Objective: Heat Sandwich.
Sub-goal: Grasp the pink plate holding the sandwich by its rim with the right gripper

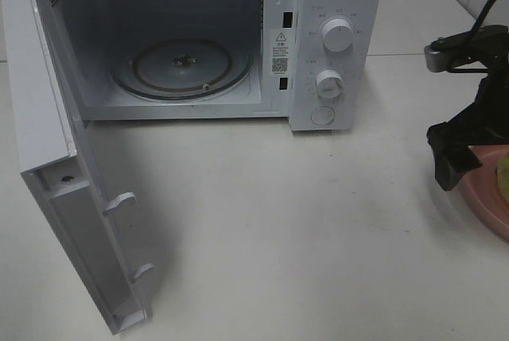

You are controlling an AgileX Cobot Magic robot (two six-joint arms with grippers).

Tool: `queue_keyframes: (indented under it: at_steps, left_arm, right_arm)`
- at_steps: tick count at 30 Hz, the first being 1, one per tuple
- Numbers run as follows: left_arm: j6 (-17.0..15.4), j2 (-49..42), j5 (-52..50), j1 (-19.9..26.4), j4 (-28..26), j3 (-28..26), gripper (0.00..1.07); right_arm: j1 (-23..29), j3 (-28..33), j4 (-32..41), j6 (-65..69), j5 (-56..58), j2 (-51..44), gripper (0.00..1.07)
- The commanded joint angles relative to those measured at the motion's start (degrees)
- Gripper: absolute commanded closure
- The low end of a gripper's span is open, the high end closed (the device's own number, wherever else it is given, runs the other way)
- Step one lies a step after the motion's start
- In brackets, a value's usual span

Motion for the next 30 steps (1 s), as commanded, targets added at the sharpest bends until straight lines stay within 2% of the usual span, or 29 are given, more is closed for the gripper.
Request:
queue_keyframes:
  at_steps: [1,11,30]
  left_arm:
    - [-0.2,-1.5,-0.2,-0.4,0.1,0.2,0.09]
    - [-0.2,-1.5,-0.2,-0.4,0.1,0.2,0.09]
    - [-0.2,-1.5,-0.2,-0.4,0.1,0.2,0.09]
  right_arm:
    - [-2.8,-0.2,1.1,0.1,-0.6,-0.5,0.07]
    - [-7.7,-0.2,3.5,1.0,-4.6,2.8,0.09]
    - [-7.7,-0.2,4.6,0.0,-10.3,13.4,0.12]
